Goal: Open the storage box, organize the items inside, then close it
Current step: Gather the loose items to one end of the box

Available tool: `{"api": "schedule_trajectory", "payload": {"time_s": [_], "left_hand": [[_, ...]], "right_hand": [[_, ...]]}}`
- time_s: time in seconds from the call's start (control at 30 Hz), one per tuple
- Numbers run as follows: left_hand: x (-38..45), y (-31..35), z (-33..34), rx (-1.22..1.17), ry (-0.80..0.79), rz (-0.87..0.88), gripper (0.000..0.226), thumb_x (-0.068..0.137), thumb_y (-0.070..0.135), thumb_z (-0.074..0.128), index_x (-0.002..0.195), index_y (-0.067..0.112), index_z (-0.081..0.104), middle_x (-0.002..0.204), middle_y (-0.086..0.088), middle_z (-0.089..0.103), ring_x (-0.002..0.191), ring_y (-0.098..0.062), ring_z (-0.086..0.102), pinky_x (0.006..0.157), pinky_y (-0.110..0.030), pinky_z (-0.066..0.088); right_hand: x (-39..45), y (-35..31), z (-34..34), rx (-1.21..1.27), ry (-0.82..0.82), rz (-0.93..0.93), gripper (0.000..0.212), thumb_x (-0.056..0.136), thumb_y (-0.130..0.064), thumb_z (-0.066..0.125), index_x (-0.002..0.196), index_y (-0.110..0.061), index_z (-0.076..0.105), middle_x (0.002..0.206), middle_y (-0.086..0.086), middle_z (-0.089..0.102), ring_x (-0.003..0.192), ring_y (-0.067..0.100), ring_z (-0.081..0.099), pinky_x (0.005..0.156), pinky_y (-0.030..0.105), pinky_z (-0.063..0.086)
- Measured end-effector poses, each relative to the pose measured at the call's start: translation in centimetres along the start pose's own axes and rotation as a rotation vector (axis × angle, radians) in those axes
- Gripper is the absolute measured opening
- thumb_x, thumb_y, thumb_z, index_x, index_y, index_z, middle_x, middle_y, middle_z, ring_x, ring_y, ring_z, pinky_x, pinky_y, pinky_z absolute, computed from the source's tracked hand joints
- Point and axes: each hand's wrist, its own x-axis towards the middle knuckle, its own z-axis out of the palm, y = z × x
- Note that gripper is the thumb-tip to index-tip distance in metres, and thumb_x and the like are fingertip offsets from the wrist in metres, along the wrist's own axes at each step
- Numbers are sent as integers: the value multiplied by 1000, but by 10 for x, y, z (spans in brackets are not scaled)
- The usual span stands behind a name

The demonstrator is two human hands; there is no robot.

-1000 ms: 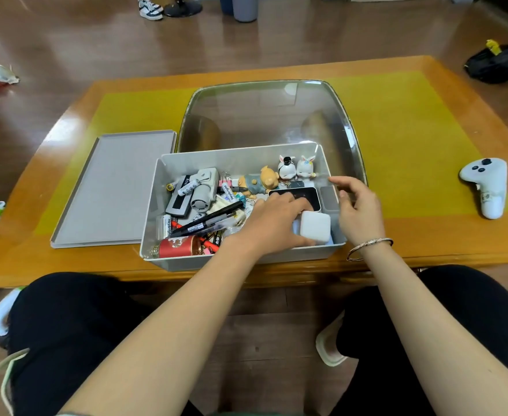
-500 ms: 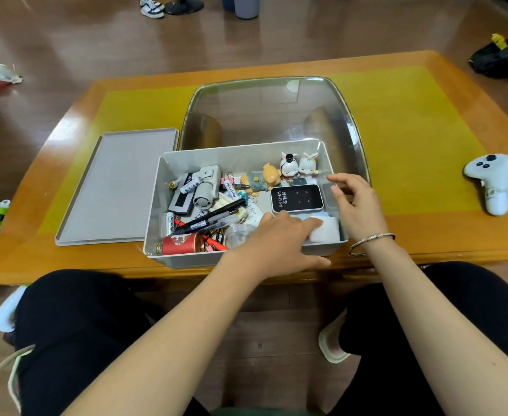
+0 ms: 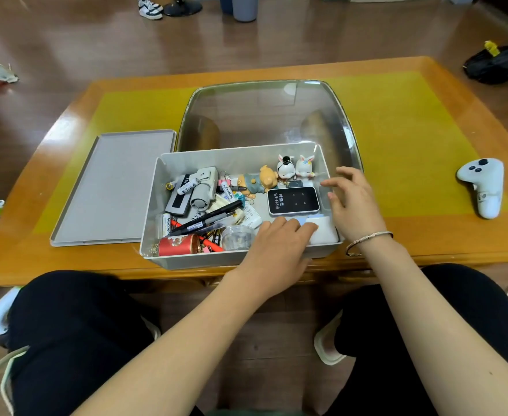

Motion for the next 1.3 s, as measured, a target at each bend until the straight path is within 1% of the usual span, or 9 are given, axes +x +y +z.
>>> {"api": "schedule_trajectory", "payload": {"time_s": [0.1, 0.27, 0.4, 0.5, 0.83, 0.97, 1.13, 1.23, 1.3], "left_hand": [[-3, 2, 1, 86, 36, -59, 48, 90, 41, 54, 133, 22, 40, 117, -3, 58, 109, -27, 44, 87, -38, 31], [-2, 2, 5, 112, 38, -117, 51, 93, 35, 52, 138, 16, 35, 111, -5, 65, 109, -28, 48, 84, -40, 29], [-3, -2, 10, 160, -14, -113, 37, 94, 21, 52, 129, 15, 45, 106, -8, 66, 108, -27, 48, 83, -39, 27], [-1, -4, 10, 138, -24, -74, 26, 93, 16, 52, 118, 17, 55, 102, -8, 65, 106, -26, 48, 78, -37, 22], [0, -10, 9, 106, -33, 7, 36, 90, 12, 51, 125, 19, 55, 103, -2, 67, 104, -24, 45, 71, -35, 15], [-5, -16, 5, 78, -26, 4, 36, 93, 35, 52, 125, 19, 54, 113, 0, 65, 109, -24, 44, 80, -38, 22], [-27, -36, -13, -59, 71, -84, 56, 90, 63, 41, 130, 25, 53, 125, 6, 58, 119, -17, 39, 94, -37, 24], [-43, -63, -29, -161, 182, -210, 59, 89, 61, 29, 127, 25, 56, 130, 8, 55, 122, -14, 38, 98, -34, 24], [-54, -87, -37, -161, 256, -309, 49, 93, 52, 36, 126, 23, 57, 131, 5, 54, 124, -17, 37, 99, -35, 25]], "right_hand": [[-2, -12, -7, -161, 68, -172, 33, 85, 2, 50, 104, -18, 68, 117, 1, 61, 112, 24, 48, 87, 34, 30], [2, -29, -3, -512, -404, -189, 45, 85, -5, 43, 116, -32, 62, 112, -3, 62, 118, 16, 43, 91, 39, 25], [3, -30, 1, -641, -532, -151, 40, 87, -7, 39, 111, -28, 63, 107, 0, 62, 111, 20, 49, 94, 42, 26], [8, -31, 1, -653, -555, -125, 41, 86, -6, 37, 109, -27, 63, 109, -1, 64, 106, 21, 54, 95, 42, 27], [8, -36, 4, -680, -575, -99, 39, 86, -6, 37, 110, -26, 61, 109, 0, 64, 110, 22, 51, 94, 44, 26], [3, -38, 8, -702, -444, -120, 34, 89, -13, 41, 112, -28, 61, 113, -2, 62, 116, 24, 42, 91, 44, 26], [6, -48, 11, -565, -289, -206, 31, 93, -19, 45, 118, -26, 61, 122, 1, 61, 120, 25, 43, 95, 43, 28], [10, -56, 16, -432, -384, -245, 32, 92, -14, 47, 119, -22, 62, 122, 5, 61, 116, 27, 49, 95, 39, 37], [10, -63, 21, -325, -469, -240, 32, 92, -11, 50, 120, -18, 62, 123, 8, 61, 115, 27, 52, 96, 37, 42]]}}
